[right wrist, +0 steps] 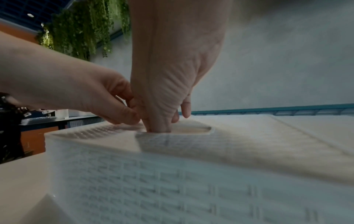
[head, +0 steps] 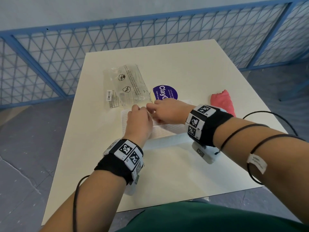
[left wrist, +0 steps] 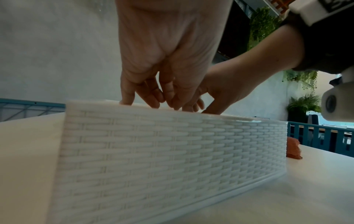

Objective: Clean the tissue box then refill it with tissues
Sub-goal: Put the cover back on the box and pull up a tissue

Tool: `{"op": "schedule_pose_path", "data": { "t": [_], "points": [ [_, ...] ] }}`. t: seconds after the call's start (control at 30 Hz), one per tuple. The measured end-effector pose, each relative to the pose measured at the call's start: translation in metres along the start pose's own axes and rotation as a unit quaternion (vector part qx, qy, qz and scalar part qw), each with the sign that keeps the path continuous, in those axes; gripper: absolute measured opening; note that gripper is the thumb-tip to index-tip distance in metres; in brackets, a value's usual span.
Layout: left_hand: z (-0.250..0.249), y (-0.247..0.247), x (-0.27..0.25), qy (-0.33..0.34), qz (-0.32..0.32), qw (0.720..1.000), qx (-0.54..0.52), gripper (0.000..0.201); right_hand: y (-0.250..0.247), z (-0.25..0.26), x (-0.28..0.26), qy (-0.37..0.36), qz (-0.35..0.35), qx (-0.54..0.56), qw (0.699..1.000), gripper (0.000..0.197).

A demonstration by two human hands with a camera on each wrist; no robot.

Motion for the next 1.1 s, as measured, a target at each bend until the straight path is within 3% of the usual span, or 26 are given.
{"op": "schedule_pose_path", "data": {
  "t": [0.17, 0.47, 0.53, 0.63, 0.8, 0.87, 1.0, 1.1],
  "points": [
    [0.010, -0.001, -0.001, -0.022, 0.004, 1.000, -0.009, 0.015, -0.007, 0.002, -0.001, -0.042, 0.037, -0.029, 0.998, 0.033],
    [0.012, 0.001, 0.001, -0.012, 0.041, 0.998, -0.046, 0.023, -0.002, -0.012, -0.006, 0.014, -0.017, 0.062, 0.998, 0.019],
    [0.014, -0.002, 0.000, -0.021, 0.027, 0.998, -0.043, 0.026, -0.002, -0.011, -0.007, 0.013, -0.012, 0.086, 0.996, 0.028],
    [0.018, -0.004, -0.002, -0.035, 0.004, 0.999, -0.031, 0.026, -0.004, -0.005, -0.004, -0.017, 0.001, 0.062, 0.998, 0.042],
    [0.013, -0.003, -0.006, -0.028, 0.013, 0.999, -0.009, 0.025, -0.004, 0.001, 0.013, -0.031, -0.003, 0.011, 0.999, 0.034],
    [0.010, 0.001, -0.010, -0.005, 0.037, 0.999, 0.001, 0.035, -0.006, 0.009, 0.016, -0.054, 0.025, -0.023, 0.998, 0.032],
    [0.006, 0.015, -0.019, 0.063, 0.104, 0.992, 0.013, 0.081, -0.009, 0.007, 0.013, -0.023, 0.050, -0.046, 0.997, 0.020],
    [0.008, 0.015, -0.017, 0.061, 0.110, 0.992, 0.011, 0.092, -0.007, 0.007, 0.013, -0.033, 0.061, -0.057, 0.996, 0.020]
  ]
}}
Point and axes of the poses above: each hand's wrist, its own x-axis towards the middle knuckle, its own y-axis out of the palm, z = x × y, the point moved 6 cm from there along x, towards the middle knuckle, and after that the axes turned 13 degrees about x, right-handed, at the moved point
